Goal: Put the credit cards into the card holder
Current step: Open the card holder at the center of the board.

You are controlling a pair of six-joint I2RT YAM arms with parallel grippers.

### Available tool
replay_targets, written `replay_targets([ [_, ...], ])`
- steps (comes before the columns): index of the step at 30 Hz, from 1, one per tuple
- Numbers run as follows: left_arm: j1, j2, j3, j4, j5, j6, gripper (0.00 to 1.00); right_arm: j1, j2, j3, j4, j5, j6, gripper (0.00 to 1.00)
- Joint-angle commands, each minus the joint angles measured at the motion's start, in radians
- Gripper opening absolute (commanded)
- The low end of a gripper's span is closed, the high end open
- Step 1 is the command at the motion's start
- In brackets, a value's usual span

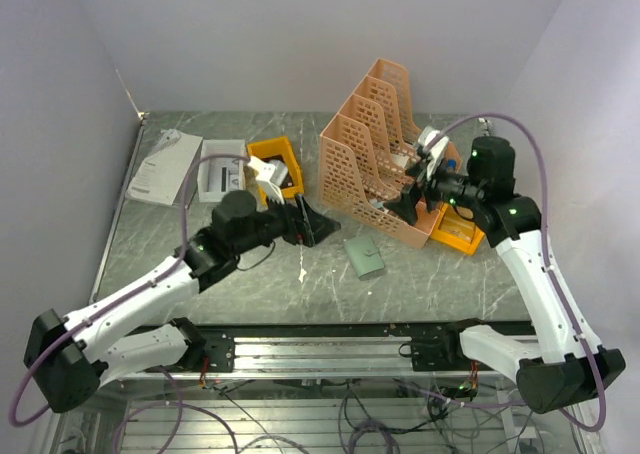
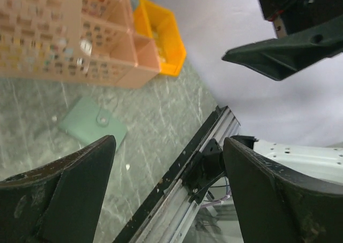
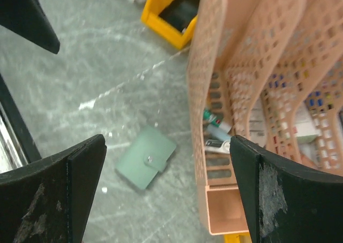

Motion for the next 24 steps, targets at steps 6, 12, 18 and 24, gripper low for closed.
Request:
replay_targets([
  [6, -0.136, 0.094, -0.318, 0.398, -0.292, -0.301, 0.88, -0.007, -0.024, -0.237, -0.076, -0.142, -0.469, 1.0],
  [12, -0.139, 0.15, -0.354, 0.405, -0.348, -0.342, 0.85, -0.007, 0.012, -0.36, -0.14, -0.117, -0.803, 1.0],
  [18, -0.14, 0.251, -0.334, 0.414, -0.36, -0.369, 0.71, -0.007, 0.074, -0.409, -0.093, -0.027, -0.93, 0.94],
  [24, -0.139, 0.448, -0.248, 0.423, -0.297, -0.367, 0.56, 0.035, 0.18, -0.465, -0.071, 0.01, -1.15, 0.71],
])
